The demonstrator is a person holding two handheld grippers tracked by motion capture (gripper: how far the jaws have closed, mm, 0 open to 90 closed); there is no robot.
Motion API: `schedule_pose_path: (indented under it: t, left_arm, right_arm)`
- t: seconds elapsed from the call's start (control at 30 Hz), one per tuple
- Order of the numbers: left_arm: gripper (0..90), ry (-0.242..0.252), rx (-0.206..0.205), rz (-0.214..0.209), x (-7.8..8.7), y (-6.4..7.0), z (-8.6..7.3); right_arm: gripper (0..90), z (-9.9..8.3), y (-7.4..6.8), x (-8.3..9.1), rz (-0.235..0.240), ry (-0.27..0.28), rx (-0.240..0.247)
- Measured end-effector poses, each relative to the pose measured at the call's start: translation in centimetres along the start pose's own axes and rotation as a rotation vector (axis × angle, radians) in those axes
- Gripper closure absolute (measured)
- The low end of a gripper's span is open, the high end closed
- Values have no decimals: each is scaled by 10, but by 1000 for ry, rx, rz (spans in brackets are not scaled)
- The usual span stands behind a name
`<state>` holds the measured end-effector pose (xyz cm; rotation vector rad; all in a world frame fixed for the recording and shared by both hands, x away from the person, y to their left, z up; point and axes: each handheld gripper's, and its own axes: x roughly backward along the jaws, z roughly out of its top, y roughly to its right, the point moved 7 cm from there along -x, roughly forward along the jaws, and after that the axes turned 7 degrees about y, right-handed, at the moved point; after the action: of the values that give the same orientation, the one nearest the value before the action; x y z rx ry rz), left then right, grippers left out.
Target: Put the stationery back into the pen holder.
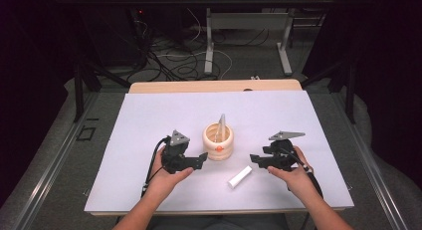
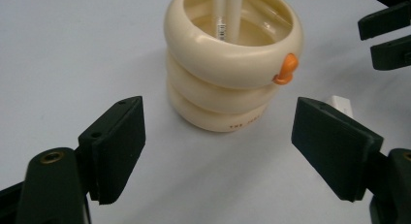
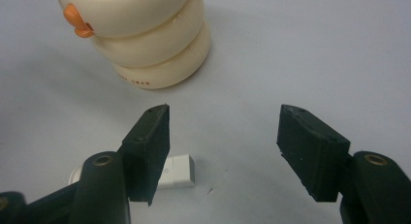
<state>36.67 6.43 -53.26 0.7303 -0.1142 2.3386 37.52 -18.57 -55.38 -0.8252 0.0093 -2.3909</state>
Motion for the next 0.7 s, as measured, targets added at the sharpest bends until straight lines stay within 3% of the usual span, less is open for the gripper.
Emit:
schedule_pose_path:
  t: [0.17,0.4,0.7]
  left_arm:
    - [279,-24,-45,-22,-3,14,-3]
    - [325,-40,-70,-54,-9,29,-5]
    - [329,-74,-105,-108,-19,48,-7]
  right_arm:
    - [342,0,2,1,-2,16,21]
    - [329,1,5,2,-11,27,39]
    - [301,2,11,4,-32,40,15]
